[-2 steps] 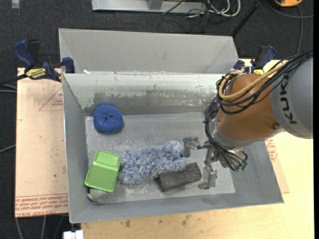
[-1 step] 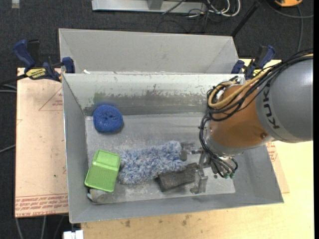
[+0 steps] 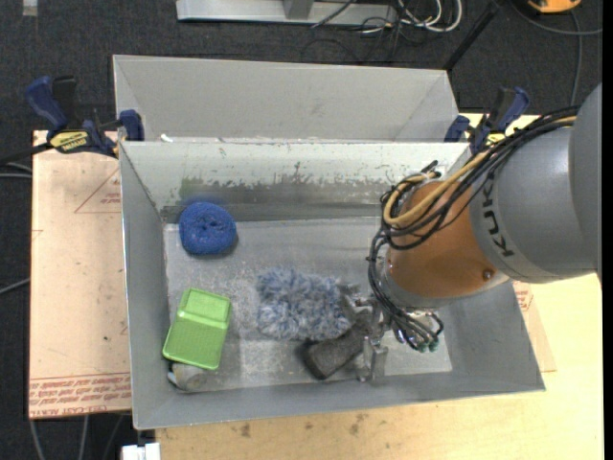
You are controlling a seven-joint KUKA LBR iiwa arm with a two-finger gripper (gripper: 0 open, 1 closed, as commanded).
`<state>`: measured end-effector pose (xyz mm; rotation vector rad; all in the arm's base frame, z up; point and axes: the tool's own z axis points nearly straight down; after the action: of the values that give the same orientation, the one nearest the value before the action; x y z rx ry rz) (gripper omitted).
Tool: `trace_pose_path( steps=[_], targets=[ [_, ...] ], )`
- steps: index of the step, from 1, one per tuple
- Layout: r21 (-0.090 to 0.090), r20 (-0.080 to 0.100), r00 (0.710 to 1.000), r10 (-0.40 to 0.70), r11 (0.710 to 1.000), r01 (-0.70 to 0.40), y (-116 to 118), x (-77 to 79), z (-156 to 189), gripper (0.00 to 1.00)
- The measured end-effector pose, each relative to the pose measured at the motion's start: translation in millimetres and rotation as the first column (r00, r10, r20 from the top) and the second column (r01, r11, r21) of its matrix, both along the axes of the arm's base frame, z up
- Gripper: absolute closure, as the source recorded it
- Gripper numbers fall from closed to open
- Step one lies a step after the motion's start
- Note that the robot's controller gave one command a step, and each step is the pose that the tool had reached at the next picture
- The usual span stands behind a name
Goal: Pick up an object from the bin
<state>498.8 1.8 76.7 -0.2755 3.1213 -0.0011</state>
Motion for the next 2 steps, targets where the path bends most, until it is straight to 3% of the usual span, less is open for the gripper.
trace_pose_path(
  steps=[1, 2],
  targets=[
    [0.004, 0.006, 0.999, -0.037, 0.999, 0.037, -2.3, -7.9, -3.3, 1.00],
    [0.004, 0.006, 0.999, -0.037, 0.999, 0.037, -2.3, -7.9, -3.3, 1.00]
  ],
)
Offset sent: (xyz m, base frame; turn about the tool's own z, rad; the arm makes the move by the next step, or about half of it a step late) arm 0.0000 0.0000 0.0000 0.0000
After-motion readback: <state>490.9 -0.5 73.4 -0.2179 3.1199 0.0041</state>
